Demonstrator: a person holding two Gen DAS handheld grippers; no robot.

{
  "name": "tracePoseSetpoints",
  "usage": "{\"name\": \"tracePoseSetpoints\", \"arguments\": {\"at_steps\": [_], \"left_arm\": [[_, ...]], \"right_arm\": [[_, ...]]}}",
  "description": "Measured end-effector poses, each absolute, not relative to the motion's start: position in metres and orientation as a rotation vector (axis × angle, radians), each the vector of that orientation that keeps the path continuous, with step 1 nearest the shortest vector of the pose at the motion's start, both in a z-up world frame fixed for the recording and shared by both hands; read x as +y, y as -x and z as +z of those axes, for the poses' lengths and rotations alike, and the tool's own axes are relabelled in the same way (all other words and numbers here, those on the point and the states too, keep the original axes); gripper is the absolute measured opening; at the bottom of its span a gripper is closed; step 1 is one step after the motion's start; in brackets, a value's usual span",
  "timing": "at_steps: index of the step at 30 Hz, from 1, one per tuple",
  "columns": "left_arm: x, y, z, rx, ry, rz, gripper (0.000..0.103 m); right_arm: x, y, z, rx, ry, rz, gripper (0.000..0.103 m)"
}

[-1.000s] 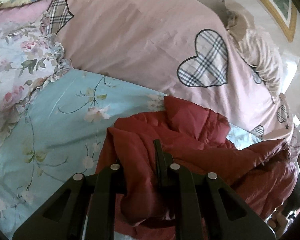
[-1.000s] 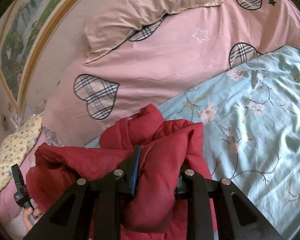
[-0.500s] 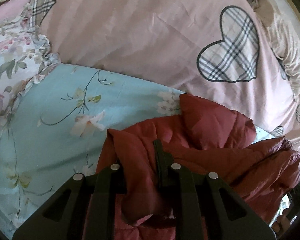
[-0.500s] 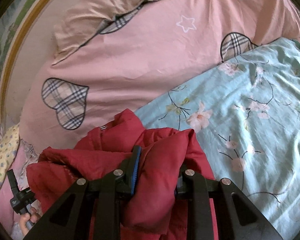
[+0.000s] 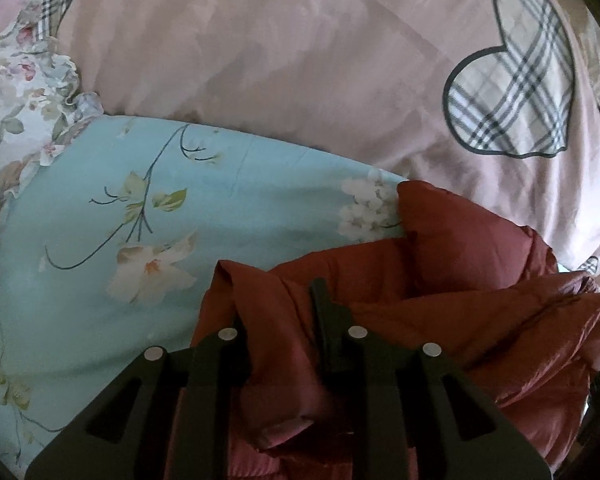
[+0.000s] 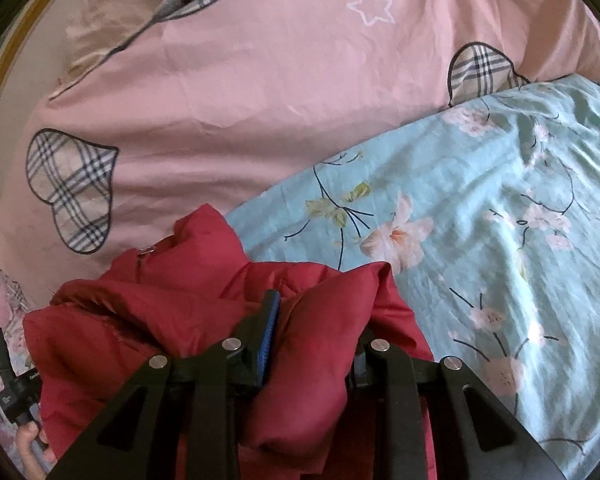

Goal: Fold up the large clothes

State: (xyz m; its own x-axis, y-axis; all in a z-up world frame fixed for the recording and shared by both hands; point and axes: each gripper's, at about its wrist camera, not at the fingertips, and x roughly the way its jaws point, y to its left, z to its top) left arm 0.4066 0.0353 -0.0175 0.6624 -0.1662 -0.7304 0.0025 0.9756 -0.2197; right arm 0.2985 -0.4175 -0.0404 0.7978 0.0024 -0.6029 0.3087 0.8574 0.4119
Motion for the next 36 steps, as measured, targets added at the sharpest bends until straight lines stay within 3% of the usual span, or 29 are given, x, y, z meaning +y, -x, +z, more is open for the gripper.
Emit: {"name": "tracePoseSetpoints", "arguments": {"at_steps": [6,9,11,19,26,32,35,36], "left_arm": [[0.041,-0.404,-0.013,0.841,0.252,-0.118,0.024],[0.050,-0.390,-0.004,0.838,0.269,-0.131,0.031],[0.057,-0.371,0.007,0.801,0.251,-0.130,0.042],[0.057,-0.294,0.040,0.714,0.233,-0.276,0.043],[-0.014,-0.264,0.020,0.753,0.072,-0.428,0.043],[-0.038,-0.287,-0.013,0.783,-0.034,-0.314,0.043],[-0.035,-0.297,-0.018,0.786,-0.027,-0.294,0.043],[-0.036,-0.299,-0.018,0.781,-0.033,-0.284,0.043]], "right_arm": [[-0.421,-0.311,-0.050,0.649,-0.540,-0.193,0.025],[-0.421,-0.313,-0.052,0.652,-0.531,-0.193,0.025],[-0.421,-0.314,-0.052,0.652,-0.530,-0.191,0.025],[-0.420,-0.318,-0.053,0.653,-0.526,-0.191,0.029],[-0.417,-0.318,-0.049,0.668,-0.512,-0.196,0.031],[-0.412,-0.298,-0.015,0.639,-0.496,-0.137,0.046],[-0.403,-0.267,0.018,0.551,-0.452,-0.108,0.061],[-0.398,-0.256,0.026,0.525,-0.425,-0.102,0.072]]}}
